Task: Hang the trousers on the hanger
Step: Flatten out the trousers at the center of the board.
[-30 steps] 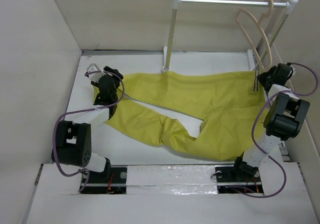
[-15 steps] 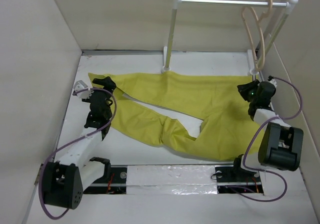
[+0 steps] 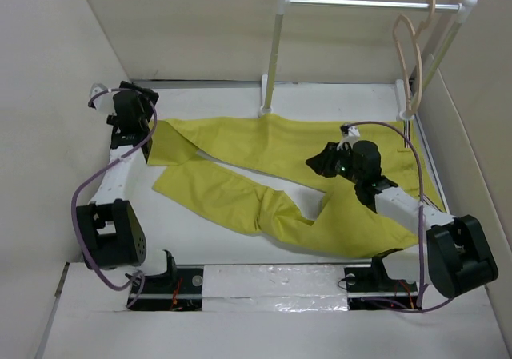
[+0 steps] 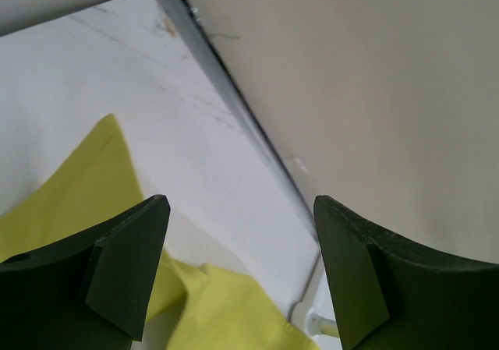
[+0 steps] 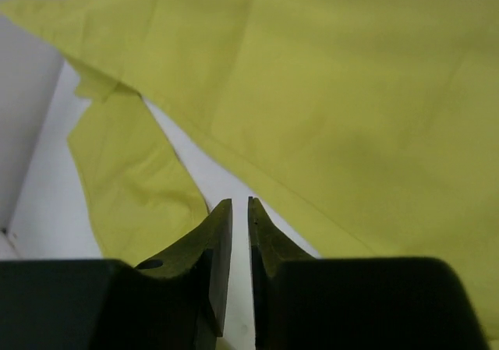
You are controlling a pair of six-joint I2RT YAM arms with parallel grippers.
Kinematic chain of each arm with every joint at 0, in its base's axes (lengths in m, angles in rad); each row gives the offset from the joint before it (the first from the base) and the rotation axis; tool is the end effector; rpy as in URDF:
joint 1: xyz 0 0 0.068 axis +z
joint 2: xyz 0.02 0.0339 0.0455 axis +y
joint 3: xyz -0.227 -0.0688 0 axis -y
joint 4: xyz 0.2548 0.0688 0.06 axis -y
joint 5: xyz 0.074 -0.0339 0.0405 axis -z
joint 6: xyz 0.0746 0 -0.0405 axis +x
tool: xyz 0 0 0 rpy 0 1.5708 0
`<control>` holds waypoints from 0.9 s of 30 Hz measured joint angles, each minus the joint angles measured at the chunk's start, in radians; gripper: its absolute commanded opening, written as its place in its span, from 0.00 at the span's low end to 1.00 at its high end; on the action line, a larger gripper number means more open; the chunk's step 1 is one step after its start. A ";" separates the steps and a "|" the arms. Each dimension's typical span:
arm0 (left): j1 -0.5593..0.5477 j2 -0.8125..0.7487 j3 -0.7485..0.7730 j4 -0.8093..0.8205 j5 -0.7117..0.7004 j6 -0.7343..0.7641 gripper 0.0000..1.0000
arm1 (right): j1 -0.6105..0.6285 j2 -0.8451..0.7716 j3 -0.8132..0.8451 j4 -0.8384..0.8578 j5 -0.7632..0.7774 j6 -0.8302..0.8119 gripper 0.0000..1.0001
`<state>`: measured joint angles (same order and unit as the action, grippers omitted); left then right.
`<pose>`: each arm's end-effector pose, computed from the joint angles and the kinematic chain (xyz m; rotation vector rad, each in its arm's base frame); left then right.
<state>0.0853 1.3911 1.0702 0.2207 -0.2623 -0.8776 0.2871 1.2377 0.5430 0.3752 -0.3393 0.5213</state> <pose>0.3824 0.0521 0.2988 -0.9498 1.3877 -0.3796 0.2970 0.1136 0.1657 -0.0119 1.9667 0.8620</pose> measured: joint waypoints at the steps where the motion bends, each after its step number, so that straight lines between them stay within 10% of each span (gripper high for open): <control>1: 0.016 0.024 0.011 -0.017 0.017 -0.001 0.73 | 0.029 0.004 0.013 -0.017 -0.005 -0.026 0.32; 7: 0.121 0.230 0.135 -0.206 0.134 -0.003 0.72 | 0.171 0.080 0.123 -0.108 -0.041 -0.153 0.60; 18: 0.167 0.488 0.368 -0.409 0.199 0.029 0.74 | 0.344 0.180 0.177 -0.159 -0.043 -0.250 0.61; 27: 0.165 0.542 0.428 -0.420 0.204 0.066 0.55 | 0.349 0.237 0.183 -0.159 -0.043 -0.257 0.61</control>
<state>0.2504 1.9327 1.4982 -0.1989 -0.0582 -0.8112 0.6365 1.4742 0.7261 0.2161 -0.3828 0.2646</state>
